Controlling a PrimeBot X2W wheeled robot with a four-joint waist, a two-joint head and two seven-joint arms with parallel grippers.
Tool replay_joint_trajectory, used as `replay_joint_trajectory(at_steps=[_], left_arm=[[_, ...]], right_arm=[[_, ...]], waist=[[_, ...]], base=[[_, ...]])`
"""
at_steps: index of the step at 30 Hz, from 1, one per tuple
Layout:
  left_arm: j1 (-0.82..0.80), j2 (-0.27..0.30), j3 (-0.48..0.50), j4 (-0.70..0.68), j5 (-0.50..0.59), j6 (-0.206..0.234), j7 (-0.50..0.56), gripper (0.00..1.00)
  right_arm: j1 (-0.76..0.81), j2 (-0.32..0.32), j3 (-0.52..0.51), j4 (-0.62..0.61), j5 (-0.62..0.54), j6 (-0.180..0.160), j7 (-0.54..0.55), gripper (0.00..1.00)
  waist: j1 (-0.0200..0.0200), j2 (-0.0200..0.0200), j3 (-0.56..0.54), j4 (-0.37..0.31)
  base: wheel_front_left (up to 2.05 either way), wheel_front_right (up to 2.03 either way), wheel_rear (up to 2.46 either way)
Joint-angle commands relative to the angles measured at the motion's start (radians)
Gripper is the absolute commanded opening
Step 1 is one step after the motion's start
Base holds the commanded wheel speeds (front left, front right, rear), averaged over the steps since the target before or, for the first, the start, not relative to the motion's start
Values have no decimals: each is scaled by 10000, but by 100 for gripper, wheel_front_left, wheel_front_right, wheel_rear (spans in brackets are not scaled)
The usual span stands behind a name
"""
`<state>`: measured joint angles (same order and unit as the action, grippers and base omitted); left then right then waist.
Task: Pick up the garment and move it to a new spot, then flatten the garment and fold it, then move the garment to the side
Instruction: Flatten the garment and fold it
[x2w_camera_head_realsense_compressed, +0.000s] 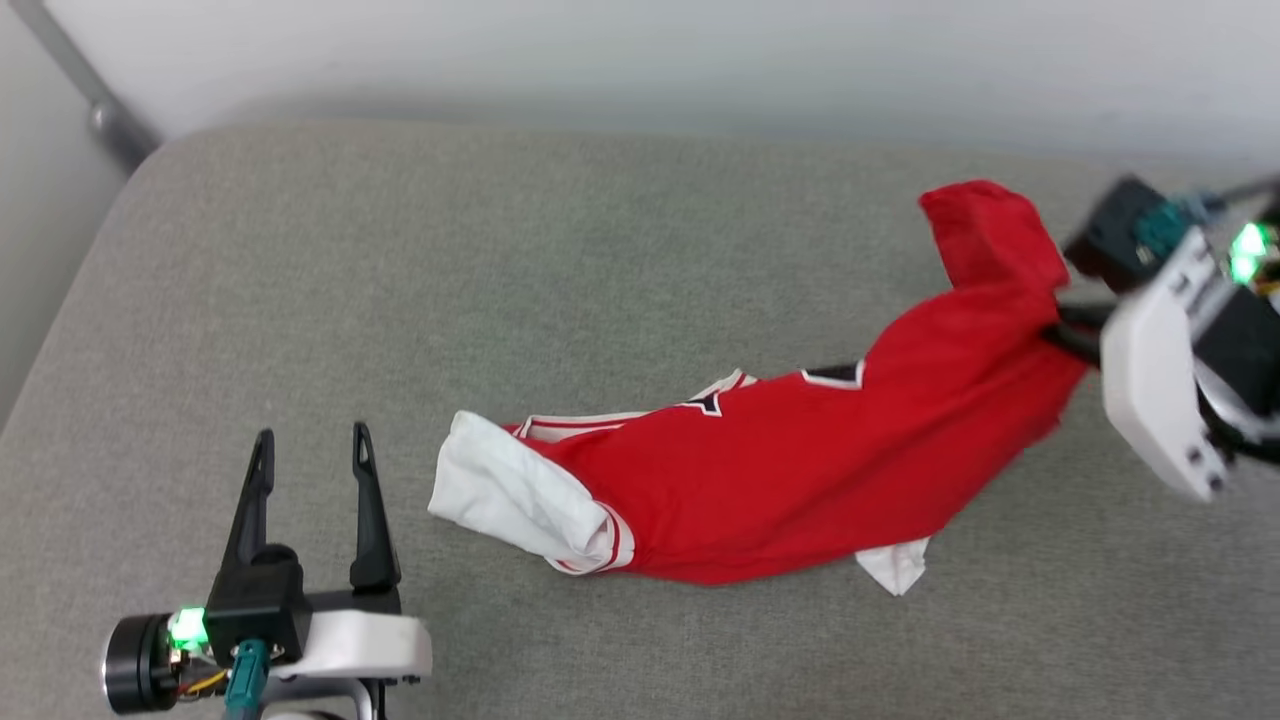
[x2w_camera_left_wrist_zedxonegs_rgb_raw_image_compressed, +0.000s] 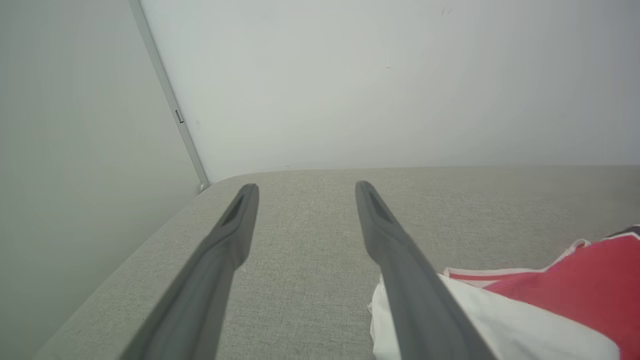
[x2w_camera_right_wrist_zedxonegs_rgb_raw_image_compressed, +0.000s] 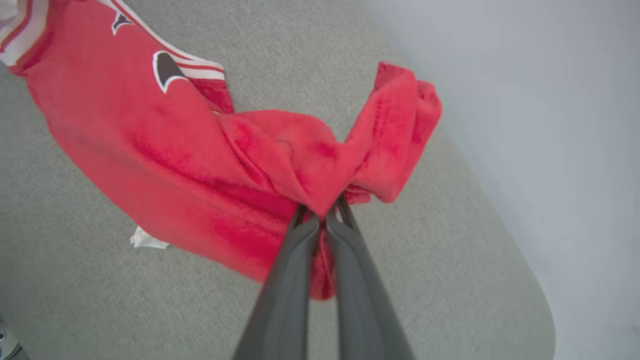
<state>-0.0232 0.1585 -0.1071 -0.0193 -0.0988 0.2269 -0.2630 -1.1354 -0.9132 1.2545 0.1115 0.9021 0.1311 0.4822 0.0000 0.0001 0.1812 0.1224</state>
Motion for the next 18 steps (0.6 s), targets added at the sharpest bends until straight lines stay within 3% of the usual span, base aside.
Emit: replay_joint_trajectory(at_steps=[1,3,10,12,18], left_arm=[[272,-26,96,16,95,-64,-25,100],[456,-66,194,0,98,-108,-25,100],[915,-158,493,-44,187,-184,-25,100],[992,-202,549,-20,229,-220,-25,100],[947,-275,584,107,348,-389,-25,100]], right_arm=[[711,-535,25,-608,25,-7,-144,0],[1373,-1128,-43,-1259,65,-7,-155,0],[4231,-1984,-460,-1947,320,-7,-463,0],[5167,-1892,-557,-1714,212,-9,-578,0],[7455,-791,-1124,-359,6,-7,-980,0]], waist=[[0,-1,-435,-285],[0,-1,-567,-368],[0,-1,-760,-664],[0,-1,-783,-719],[0,-1,-865,-797]], base=[[0,0,0],[0,0,0],[0,0,0],[0,0,0],[0,0,0]])
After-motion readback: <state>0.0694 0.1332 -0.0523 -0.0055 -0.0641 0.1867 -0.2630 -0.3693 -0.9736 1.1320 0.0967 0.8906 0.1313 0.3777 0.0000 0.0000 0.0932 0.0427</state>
